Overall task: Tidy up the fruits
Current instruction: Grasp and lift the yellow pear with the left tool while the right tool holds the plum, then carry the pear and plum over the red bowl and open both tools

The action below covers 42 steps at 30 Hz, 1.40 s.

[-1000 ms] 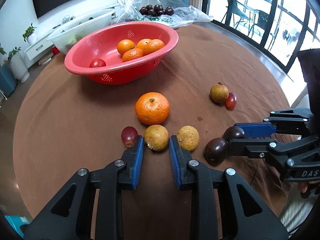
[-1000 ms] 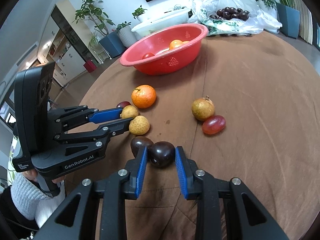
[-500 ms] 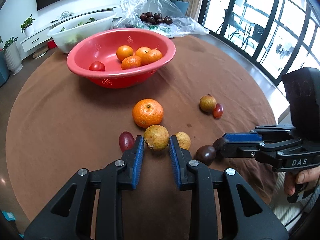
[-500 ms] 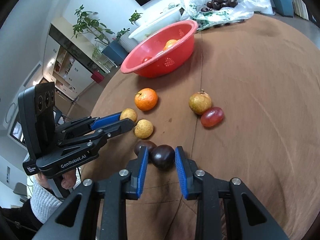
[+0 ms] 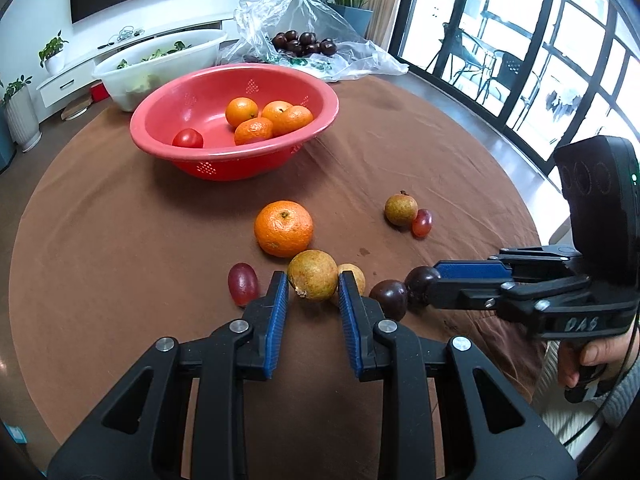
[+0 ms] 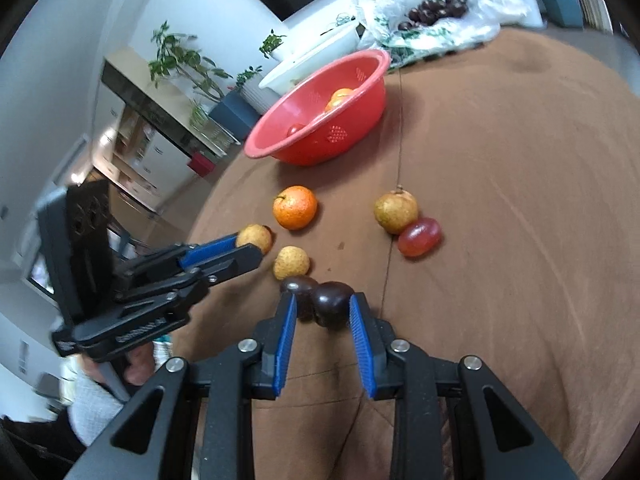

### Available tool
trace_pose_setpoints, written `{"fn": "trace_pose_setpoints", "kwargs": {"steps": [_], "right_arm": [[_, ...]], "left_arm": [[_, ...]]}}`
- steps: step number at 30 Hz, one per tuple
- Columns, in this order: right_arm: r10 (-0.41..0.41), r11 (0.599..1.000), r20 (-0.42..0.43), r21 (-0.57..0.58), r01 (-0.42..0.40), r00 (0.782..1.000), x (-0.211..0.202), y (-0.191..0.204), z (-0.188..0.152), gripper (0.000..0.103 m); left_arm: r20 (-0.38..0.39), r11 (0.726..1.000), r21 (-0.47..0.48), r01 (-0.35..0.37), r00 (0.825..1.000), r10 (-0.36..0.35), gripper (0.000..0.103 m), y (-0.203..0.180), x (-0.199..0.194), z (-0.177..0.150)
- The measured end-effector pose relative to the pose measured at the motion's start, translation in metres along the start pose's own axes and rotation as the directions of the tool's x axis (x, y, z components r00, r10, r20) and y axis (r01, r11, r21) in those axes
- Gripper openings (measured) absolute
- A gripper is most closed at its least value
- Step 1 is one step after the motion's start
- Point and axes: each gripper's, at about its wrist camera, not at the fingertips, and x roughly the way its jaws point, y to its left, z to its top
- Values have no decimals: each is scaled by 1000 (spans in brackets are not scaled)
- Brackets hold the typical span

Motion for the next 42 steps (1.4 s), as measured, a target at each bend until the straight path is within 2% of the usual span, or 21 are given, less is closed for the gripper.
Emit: {"fn": "trace_pose_setpoints", "kwargs": {"steps": [11, 12, 19, 27, 42], "right_arm": [[-72, 994, -5, -80, 72, 997, 10, 11, 2, 30], [-64, 995, -8, -71, 63, 998, 10, 9, 2, 27], [58, 997, 8, 54, -58, 998, 6, -11, 6, 26], [173, 969, 58, 170, -181, 983, -6, -24, -1, 26], [265, 929, 122, 233, -288, 956, -20, -24, -9, 26]], "left_arm": [[2, 1000, 8, 7, 1000, -7, 24, -8, -3, -6], [2, 1000, 7, 8, 1000, -8, 24, -8, -3, -7], [11, 1000, -12, 22, 1000, -22, 24, -10, -10, -13], [28, 997, -63, 38, 999, -36, 24, -13, -26, -25], [57, 995, -90, 37, 998, -32, 24, -14, -45, -25]]}}
